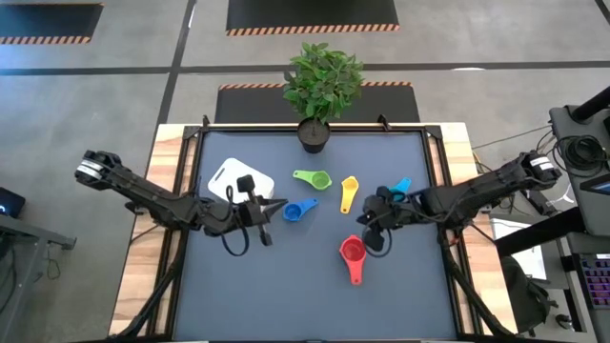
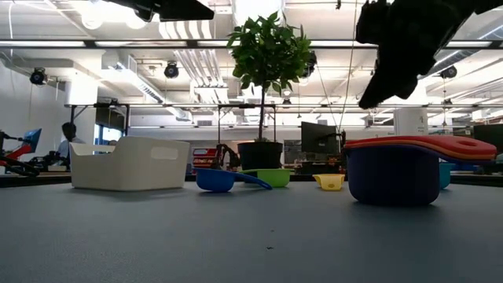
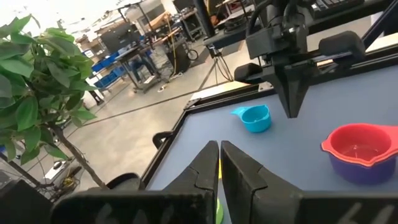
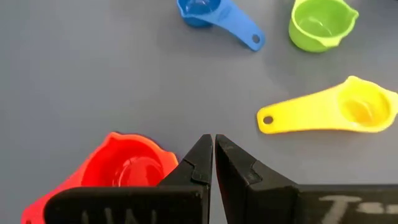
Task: Nest measuring cups in basket
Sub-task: Stack the light blue measuring cup on the red measuring cup
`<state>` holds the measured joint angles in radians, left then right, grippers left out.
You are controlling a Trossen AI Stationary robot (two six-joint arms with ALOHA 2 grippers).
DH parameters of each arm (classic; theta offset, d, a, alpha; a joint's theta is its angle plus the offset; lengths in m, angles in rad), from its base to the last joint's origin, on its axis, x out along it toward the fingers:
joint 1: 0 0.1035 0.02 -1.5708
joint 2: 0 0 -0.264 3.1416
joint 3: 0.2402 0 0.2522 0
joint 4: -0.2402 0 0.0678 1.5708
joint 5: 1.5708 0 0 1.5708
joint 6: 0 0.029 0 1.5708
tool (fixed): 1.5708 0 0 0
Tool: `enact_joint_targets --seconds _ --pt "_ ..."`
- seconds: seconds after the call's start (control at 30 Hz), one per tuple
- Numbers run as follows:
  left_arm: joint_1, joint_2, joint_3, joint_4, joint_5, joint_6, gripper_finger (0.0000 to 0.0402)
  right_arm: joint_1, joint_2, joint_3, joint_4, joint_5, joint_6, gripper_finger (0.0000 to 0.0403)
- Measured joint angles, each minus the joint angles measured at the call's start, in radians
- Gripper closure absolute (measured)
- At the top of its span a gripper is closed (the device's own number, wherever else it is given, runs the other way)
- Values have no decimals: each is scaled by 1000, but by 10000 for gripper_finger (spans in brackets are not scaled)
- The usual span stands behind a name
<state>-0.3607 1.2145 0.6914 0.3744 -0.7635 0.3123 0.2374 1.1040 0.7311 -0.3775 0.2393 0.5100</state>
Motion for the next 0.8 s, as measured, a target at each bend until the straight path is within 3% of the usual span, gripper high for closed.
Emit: enact_joint_targets --seconds 0.57,0.7,0.8 --pt "0 0 1 -1 2 0 402 -196 19 41 76 -115 -168 394" --pt "-1 0 2 -2 2 0 402 -207 19 108 -81 -135 -206 394" --pt "-4 -1 2 -1 2 0 402 -207 19 162 -329 -135 -244 394"
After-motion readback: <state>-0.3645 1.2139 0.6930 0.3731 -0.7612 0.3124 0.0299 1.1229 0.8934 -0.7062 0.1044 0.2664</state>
